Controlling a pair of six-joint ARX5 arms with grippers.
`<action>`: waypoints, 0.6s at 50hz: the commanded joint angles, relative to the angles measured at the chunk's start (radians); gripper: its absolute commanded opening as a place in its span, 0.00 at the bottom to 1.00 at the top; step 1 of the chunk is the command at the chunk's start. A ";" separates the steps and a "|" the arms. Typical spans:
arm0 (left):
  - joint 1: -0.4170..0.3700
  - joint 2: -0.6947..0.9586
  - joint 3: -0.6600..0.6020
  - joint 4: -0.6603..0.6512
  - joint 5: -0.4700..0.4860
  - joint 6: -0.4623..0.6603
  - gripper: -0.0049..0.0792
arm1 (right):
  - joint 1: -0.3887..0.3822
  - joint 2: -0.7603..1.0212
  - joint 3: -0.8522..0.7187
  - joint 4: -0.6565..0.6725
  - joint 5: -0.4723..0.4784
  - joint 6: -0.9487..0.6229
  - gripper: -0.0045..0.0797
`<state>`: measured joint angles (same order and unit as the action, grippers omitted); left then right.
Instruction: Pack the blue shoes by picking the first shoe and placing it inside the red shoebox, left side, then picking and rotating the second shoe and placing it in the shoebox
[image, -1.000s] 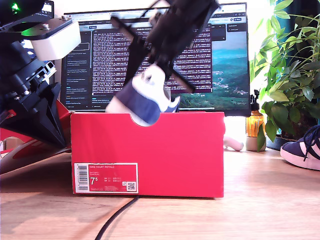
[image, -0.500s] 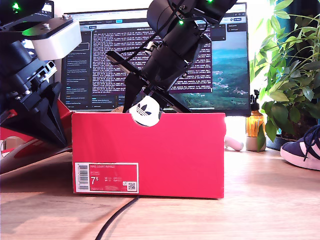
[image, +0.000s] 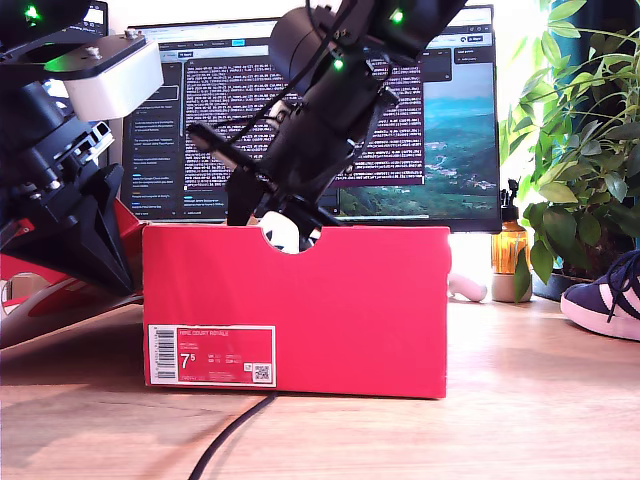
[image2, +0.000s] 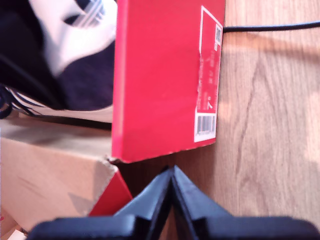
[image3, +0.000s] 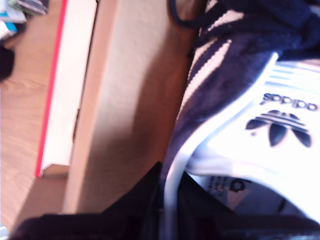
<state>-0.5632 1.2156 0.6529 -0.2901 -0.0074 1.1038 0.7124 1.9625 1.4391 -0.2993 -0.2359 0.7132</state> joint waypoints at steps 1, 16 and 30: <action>0.000 0.012 0.002 0.025 -0.005 0.005 0.04 | 0.014 0.006 0.024 0.027 0.006 -0.006 0.04; 0.000 0.012 0.002 0.021 -0.005 0.005 0.04 | -0.001 0.006 0.024 0.039 0.011 -0.007 0.35; 0.000 0.012 0.002 0.009 -0.005 0.004 0.04 | -0.038 -0.003 0.042 0.024 0.006 -0.015 0.35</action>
<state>-0.5632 1.2156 0.6525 -0.2951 -0.0093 1.1034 0.6968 1.9625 1.4528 -0.2676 -0.2295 0.7082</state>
